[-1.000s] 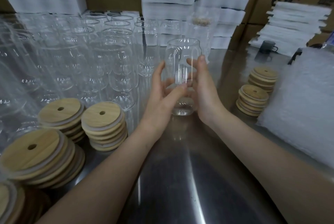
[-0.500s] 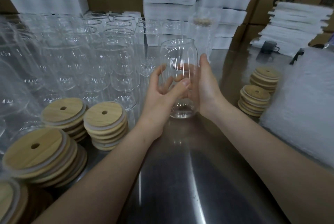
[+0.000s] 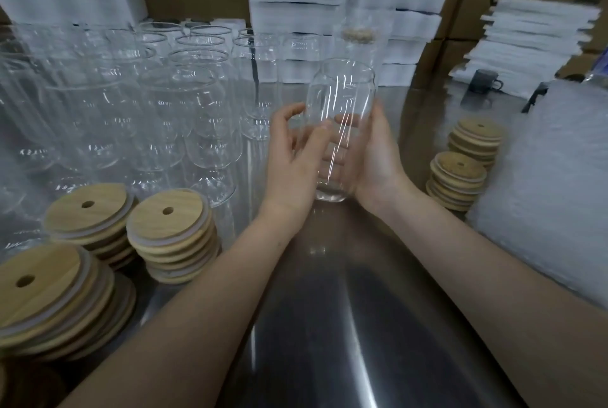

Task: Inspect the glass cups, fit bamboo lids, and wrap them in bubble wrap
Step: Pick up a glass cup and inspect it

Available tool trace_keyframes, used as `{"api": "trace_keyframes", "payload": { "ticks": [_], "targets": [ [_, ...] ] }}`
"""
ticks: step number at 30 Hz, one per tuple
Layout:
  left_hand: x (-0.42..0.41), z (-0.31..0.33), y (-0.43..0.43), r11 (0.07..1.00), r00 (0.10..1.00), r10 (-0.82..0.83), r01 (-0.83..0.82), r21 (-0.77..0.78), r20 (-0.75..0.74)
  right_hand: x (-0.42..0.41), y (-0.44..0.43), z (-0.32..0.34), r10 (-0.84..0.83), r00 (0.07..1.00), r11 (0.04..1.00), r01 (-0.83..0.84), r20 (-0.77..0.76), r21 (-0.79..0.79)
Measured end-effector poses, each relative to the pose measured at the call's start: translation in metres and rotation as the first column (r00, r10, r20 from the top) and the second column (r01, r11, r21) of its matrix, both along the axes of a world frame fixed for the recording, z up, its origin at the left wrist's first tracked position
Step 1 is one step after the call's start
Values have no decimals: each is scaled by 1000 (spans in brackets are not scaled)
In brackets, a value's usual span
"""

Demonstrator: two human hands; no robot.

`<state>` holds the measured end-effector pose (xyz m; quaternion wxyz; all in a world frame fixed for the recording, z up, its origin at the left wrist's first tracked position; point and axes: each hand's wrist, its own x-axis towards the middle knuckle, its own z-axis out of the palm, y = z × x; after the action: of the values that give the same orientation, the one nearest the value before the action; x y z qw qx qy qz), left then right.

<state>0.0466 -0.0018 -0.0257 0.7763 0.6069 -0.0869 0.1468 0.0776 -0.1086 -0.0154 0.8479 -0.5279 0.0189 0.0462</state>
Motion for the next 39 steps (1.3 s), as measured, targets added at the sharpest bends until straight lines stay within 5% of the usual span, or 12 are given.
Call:
{"api": "trace_keyframes", "payload": {
  "ticks": [12,23,39],
  "targets": [
    [-1,-2,12,936,997,3,26,351,-82,1,4,-8,-77,985,971,110,157,-214],
    [-4,4,22,974,961,-171,198,113,-216,1,-3,-3,-41,989,963,77,141,-258],
    [-1,0,19,931,919,-363,354,-87,-152,-7,-3,0,-94,991,984,107,100,-143]
  ]
}}
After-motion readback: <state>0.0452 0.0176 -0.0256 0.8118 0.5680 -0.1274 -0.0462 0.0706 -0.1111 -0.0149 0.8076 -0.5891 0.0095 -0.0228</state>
